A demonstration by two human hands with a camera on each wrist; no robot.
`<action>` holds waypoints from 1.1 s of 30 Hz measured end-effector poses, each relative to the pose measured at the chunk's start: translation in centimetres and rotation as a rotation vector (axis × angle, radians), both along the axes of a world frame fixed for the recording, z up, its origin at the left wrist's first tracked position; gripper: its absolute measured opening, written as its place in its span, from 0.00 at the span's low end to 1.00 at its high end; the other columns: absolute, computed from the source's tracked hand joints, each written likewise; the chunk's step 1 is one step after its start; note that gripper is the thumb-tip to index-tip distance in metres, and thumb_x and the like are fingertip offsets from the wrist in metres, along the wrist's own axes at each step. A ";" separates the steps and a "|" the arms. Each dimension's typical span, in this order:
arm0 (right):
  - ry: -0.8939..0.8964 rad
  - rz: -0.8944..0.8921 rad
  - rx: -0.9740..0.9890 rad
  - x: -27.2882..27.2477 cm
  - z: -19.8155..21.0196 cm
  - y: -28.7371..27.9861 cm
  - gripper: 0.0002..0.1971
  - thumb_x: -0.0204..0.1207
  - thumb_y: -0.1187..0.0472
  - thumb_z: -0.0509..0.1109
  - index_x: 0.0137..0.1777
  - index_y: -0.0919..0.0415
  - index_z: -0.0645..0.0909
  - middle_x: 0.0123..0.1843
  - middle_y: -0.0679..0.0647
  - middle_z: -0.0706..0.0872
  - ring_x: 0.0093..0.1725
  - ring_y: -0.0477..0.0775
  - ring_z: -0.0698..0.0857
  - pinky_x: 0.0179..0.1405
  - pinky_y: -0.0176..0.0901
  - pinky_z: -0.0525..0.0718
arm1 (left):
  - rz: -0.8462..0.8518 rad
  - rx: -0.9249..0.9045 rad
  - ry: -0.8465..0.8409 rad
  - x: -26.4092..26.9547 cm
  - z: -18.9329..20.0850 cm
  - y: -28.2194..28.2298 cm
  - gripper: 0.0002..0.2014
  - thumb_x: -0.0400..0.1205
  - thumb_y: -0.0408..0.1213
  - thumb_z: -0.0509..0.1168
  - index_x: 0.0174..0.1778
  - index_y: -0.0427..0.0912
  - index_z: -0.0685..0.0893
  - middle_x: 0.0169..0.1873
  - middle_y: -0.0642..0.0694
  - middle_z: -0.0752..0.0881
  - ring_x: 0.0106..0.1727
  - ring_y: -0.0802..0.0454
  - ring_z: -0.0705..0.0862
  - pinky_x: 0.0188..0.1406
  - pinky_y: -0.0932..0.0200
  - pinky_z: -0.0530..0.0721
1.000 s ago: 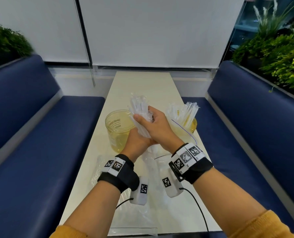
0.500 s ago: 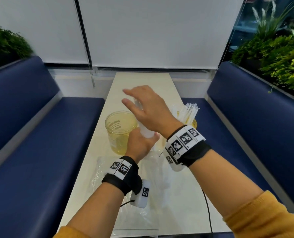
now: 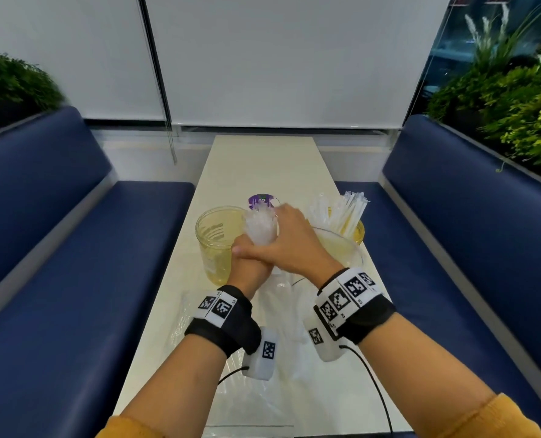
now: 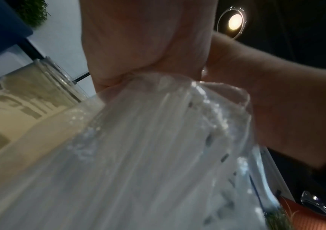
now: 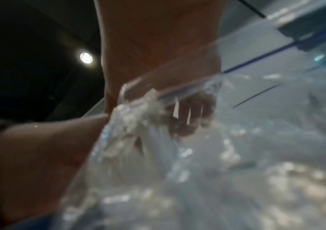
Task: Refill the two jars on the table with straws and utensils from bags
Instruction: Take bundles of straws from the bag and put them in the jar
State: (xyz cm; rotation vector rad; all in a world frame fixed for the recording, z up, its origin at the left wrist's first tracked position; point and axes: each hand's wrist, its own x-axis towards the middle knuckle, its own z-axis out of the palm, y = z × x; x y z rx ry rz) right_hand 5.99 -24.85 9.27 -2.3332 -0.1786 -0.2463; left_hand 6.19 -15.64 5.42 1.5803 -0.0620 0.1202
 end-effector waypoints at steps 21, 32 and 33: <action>-0.175 0.085 0.467 1.7 1.5 1.2 0.11 0.85 0.55 0.69 0.48 0.64 0.80 0.31 0.53 0.86 0.28 0.49 0.86 0.37 0.51 0.90 | -0.123 0.281 0.104 0.5 -2.5 1.8 0.27 0.58 0.46 0.89 0.49 0.45 0.89 0.44 0.49 0.93 0.48 0.52 0.92 0.47 0.51 0.91; -0.532 0.120 0.756 2.6 13.1 -3.9 0.08 0.86 0.61 0.68 0.47 0.67 0.79 0.31 0.55 0.82 0.26 0.56 0.82 0.28 0.46 0.82 | -0.082 0.475 0.014 1.2 -3.5 2.3 0.31 0.59 0.47 0.89 0.58 0.50 0.87 0.49 0.55 0.81 0.42 0.61 0.77 0.42 0.66 0.75; -0.570 0.116 0.778 2.7 13.8 -4.8 0.08 0.86 0.62 0.68 0.49 0.68 0.78 0.32 0.57 0.82 0.27 0.55 0.82 0.28 0.46 0.83 | -0.081 0.490 -0.006 1.2 -3.5 2.4 0.31 0.60 0.46 0.88 0.59 0.50 0.87 0.50 0.55 0.81 0.43 0.61 0.77 0.44 0.65 0.76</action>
